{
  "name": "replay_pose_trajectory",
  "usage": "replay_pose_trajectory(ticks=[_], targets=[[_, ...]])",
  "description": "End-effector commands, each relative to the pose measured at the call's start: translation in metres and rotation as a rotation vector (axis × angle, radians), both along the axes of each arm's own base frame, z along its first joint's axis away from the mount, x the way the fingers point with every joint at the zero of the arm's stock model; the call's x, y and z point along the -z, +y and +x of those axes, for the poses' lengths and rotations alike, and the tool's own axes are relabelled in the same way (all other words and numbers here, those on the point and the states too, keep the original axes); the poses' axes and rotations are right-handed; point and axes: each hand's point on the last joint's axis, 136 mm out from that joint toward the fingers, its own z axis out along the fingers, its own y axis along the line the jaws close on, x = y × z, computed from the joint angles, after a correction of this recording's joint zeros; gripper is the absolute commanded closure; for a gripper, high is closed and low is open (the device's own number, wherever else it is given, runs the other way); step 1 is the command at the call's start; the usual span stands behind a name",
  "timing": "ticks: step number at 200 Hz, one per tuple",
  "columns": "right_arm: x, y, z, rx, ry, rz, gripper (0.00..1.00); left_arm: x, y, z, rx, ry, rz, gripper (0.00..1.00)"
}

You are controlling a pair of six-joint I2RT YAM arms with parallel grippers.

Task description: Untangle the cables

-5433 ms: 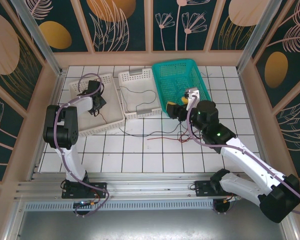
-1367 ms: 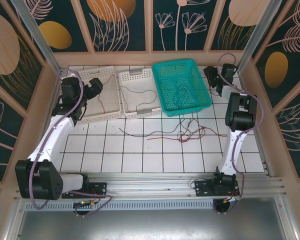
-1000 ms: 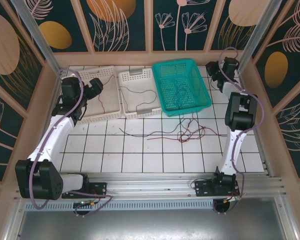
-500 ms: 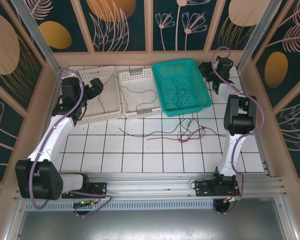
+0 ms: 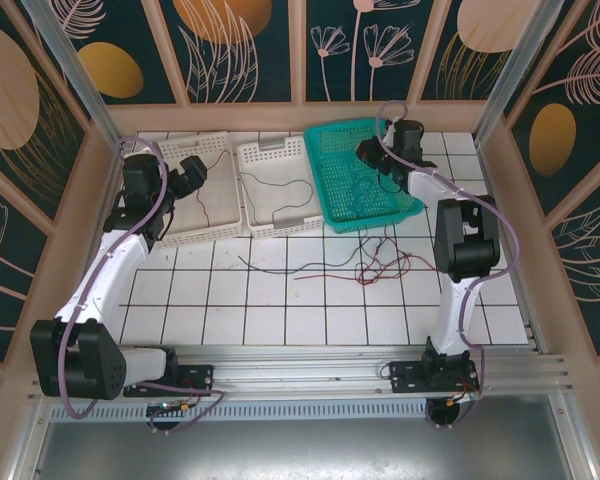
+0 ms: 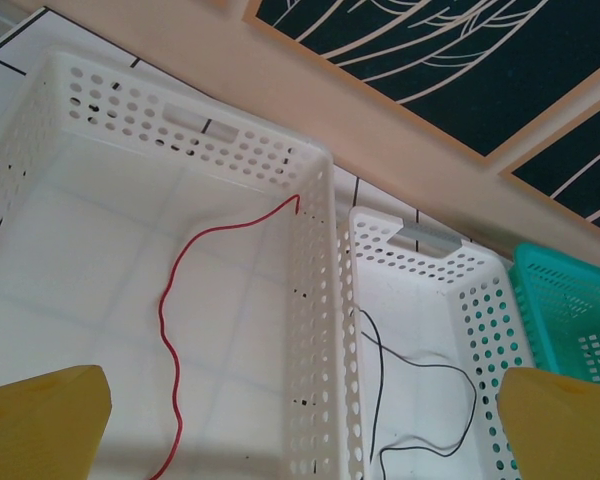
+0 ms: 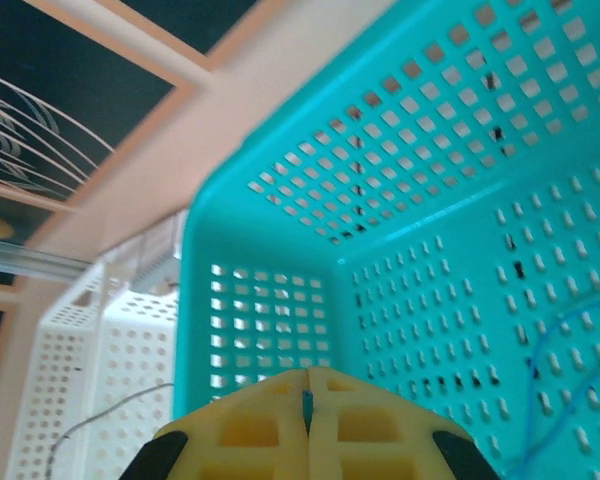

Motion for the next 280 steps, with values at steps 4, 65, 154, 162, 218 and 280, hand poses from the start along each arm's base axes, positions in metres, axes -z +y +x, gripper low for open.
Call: replay_pose_trajectory(ticks=[4, 65, 154, 162, 218, 280], targets=[[0.002, -0.003, -0.004, 0.007, 0.017, -0.099, 0.9, -0.011, -0.002, 0.0, 0.022, -0.043, 0.006, 0.02], [-0.021, 0.007, -0.022, -0.008, -0.01, -0.189, 0.57, -0.013, -0.004, 0.0, 0.033, -0.047, -0.002, 0.01], [-0.08, -0.025, -0.073, 0.121, -0.127, -0.328, 0.41, -0.013, -0.006, -0.001, 0.042, -0.047, -0.007, 0.01], [-0.081, -0.029, -0.083, 0.133, -0.13, -0.337, 0.41, -0.013, -0.007, -0.001, 0.044, -0.046, -0.008, 0.01], [-0.044, -0.054, -0.179, 0.189, -0.1, -0.393, 0.39, -0.015, -0.013, -0.002, 0.065, -0.049, -0.018, 0.01], [0.017, -0.065, -0.253, 0.221, 0.024, -0.422, 0.37, -0.012, -0.021, -0.001, 0.088, -0.042, -0.022, 0.01]])
